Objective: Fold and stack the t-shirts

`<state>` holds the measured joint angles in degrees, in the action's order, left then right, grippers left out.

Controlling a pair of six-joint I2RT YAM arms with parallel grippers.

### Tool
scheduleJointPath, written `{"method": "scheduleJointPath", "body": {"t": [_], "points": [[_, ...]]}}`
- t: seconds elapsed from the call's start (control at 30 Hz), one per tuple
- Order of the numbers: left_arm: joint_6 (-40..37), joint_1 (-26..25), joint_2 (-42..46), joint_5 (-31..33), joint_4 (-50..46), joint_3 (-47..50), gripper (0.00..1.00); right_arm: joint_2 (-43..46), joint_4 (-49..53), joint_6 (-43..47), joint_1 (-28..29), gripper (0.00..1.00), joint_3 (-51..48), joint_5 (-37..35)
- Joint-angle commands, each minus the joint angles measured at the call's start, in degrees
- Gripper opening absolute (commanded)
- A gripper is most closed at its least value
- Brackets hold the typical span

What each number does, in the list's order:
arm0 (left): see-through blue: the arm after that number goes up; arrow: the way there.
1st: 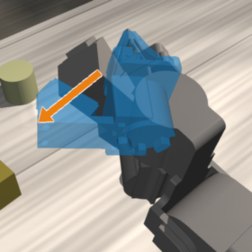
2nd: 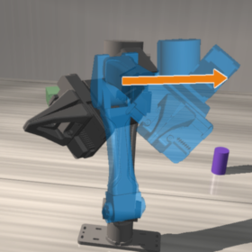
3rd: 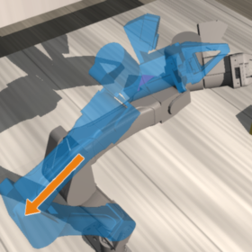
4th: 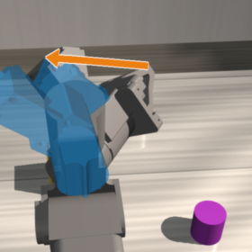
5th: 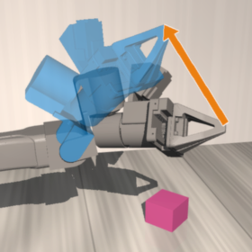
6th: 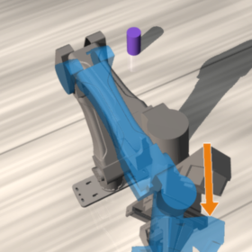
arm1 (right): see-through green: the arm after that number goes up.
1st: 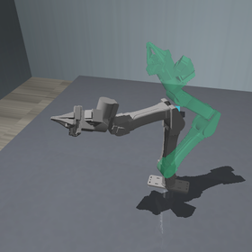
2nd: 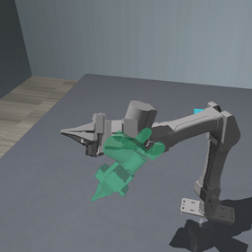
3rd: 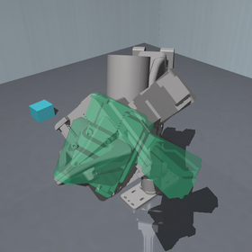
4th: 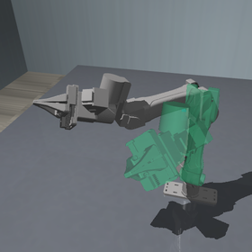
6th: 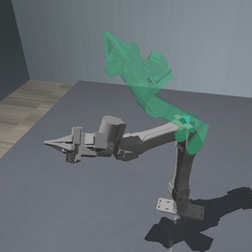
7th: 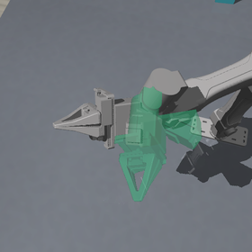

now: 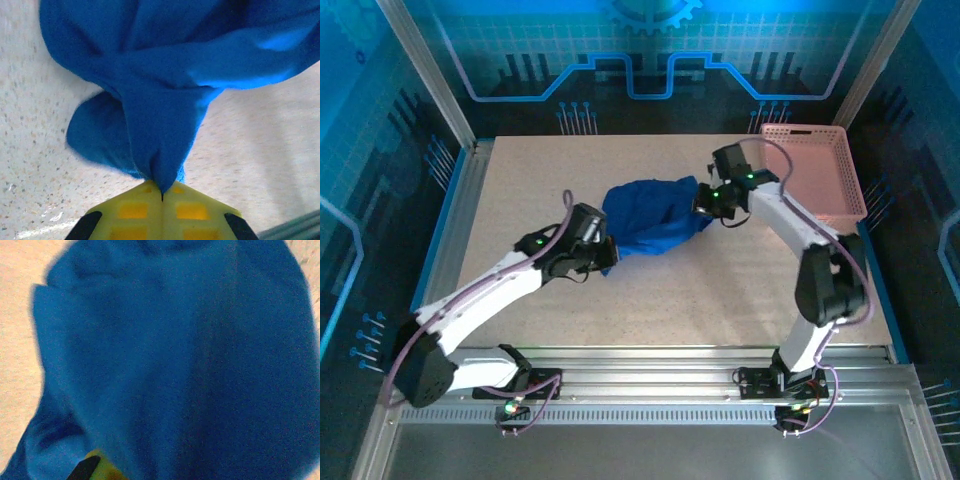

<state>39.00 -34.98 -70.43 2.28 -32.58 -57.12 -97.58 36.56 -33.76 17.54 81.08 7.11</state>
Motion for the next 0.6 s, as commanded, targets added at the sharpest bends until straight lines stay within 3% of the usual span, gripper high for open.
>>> {"method": "scheduleJointPath", "body": {"t": [0.0,0.23,0.4,0.57], "points": [[-1.71,0.16,5.53,0.97,-4.24,-4.53,0.0,8.96,6.48,2.45,-1.46,0.08,1.91,1.61],[-1.86,-0.17,11.94,-1.89,-5.31,-12.27,0.0,18.02,18.43,4.5,-2.95,0.08,10.42,4.8],[-0.92,-0.19,13.88,-5.0,-5.31,-14.28,0.0,14.48,30.72,6.04,-2.5,0.09,22.98,6.51],[1.04,1.38,16.44,-2.51,-7.82,-10.59,0.0,7.73,35.65,7.86,0.69,0.12,29.3,5.06]]}}
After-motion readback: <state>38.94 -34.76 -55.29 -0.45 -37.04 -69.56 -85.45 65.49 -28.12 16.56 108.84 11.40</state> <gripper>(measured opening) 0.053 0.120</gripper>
